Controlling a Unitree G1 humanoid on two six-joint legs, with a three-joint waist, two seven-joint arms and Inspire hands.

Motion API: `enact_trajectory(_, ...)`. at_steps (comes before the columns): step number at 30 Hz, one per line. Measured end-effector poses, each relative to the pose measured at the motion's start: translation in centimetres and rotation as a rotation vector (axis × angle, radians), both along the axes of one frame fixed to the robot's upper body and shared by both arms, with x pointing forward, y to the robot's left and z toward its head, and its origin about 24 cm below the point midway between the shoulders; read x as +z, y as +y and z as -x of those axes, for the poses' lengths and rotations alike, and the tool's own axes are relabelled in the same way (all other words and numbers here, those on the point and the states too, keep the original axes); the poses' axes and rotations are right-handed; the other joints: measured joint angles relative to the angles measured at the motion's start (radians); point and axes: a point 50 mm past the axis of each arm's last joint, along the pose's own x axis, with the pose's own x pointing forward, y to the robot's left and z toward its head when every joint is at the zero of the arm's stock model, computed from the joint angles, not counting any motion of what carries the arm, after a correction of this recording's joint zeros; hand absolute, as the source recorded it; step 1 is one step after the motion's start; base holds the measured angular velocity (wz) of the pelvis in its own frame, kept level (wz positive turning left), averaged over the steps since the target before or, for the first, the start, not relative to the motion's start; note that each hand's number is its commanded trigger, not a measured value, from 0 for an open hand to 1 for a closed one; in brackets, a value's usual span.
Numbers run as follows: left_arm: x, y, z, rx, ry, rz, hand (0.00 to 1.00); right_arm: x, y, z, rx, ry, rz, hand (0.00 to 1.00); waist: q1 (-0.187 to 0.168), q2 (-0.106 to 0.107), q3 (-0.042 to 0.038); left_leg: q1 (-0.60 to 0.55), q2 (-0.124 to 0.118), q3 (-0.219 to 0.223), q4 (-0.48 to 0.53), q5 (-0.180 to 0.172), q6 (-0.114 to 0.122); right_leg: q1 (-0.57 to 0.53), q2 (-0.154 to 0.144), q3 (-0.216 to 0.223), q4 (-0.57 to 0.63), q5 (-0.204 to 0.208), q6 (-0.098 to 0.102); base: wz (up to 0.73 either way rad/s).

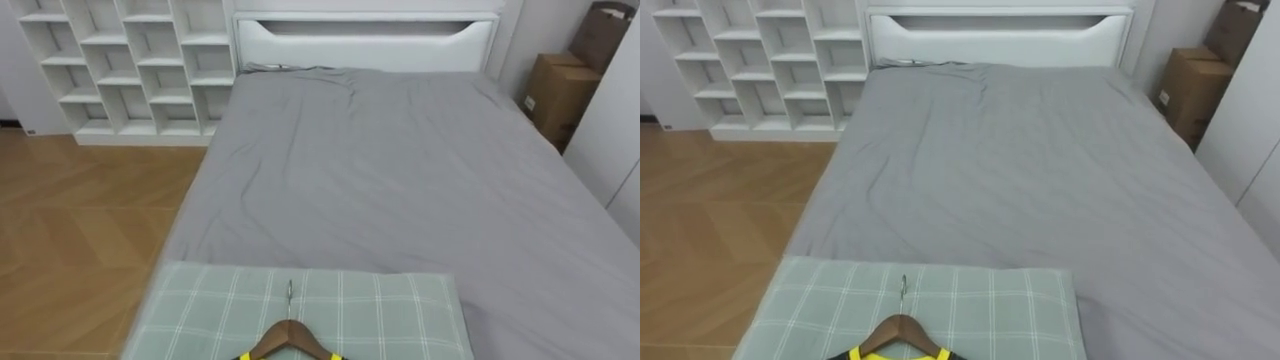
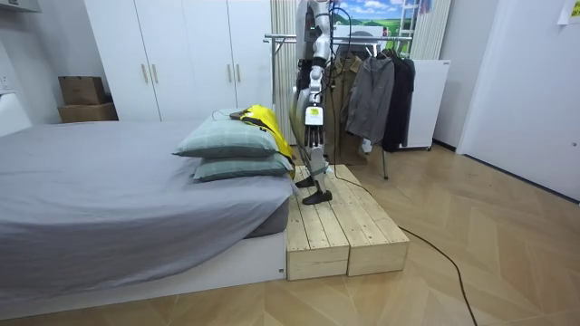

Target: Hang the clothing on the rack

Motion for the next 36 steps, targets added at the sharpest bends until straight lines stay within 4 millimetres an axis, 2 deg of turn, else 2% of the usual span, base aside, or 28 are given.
enact_trajectory(6, 0.3, 0.8, 0.1, 0.058, -0.055, -0.091, 0.00, 0.0, -0.1, -0.2, 0.004, -0.007, 0.014, 0.00, 0.000, 0.003, 0.0004, -0.004, -0.003, -0.034, -0.003, -0.001, 0.000, 0.007, -0.002, -0.033, 0.000, 0.000, 0.000, 0.13)
enact_trajectory(14, 1.2, 2.1, 0.0, 0.134, -0.138, -0.285, 0.00, 0.1, -0.2, -0.6, 0.009, -0.038, 0.047, 0.00, 0.004, 0.009, 0.0000, -0.004, -0.005, -0.049, -0.006, 0.000, 0.000, 0.015, -0.002, -0.038, -0.002, 0.000, 0.000, 0.05)
enact_trajectory(18, 1.8, 2.7, -0.6, 0.146, -0.204, -0.364, 0.00, 0.1, -0.2, -0.6, 0.004, -0.049, 0.046, 0.00, 0.002, 0.012, -0.0013, -0.003, -0.007, -0.057, -0.006, 0.000, 0.000, 0.017, -0.004, -0.049, -0.007, 0.000, 0.000, 0.06)
enact_trajectory(25, 2.5, 3.1, -1.6, 0.153, -0.297, -0.478, 0.00, 0.2, -0.6, -0.7, -0.021, -0.074, 0.057, 0.00, 0.002, 0.029, -0.0109, -0.003, -0.013, -0.076, -0.004, 0.001, 0.000, 0.025, -0.006, -0.065, -0.021, 0.000, -0.001, 0.06)
enact_trajectory(29, 3.1, 3.4, -2.4, 0.158, -0.352, -0.534, 0.00, 0.3, -1.1, -0.8, -0.016, -0.087, 0.075, 0.00, -0.002, 0.033, -0.0081, -0.003, -0.015, -0.091, 0.007, 0.001, 0.000, 0.036, -0.008, -0.088, -0.021, 0.000, -0.001, 0.15)
enact_trajectory(36, 4.3, 3.7, -4.4, 0.115, -0.466, -0.645, 0.00, 0.4, -1.4, -1.4, -0.025, -0.127, 0.080, 0.00, -0.007, 0.030, -0.0047, -0.007, -0.017, -0.107, 0.005, 0.001, 0.000, 0.037, -0.008, -0.093, -0.021, 0.000, 0.000, 0.05)
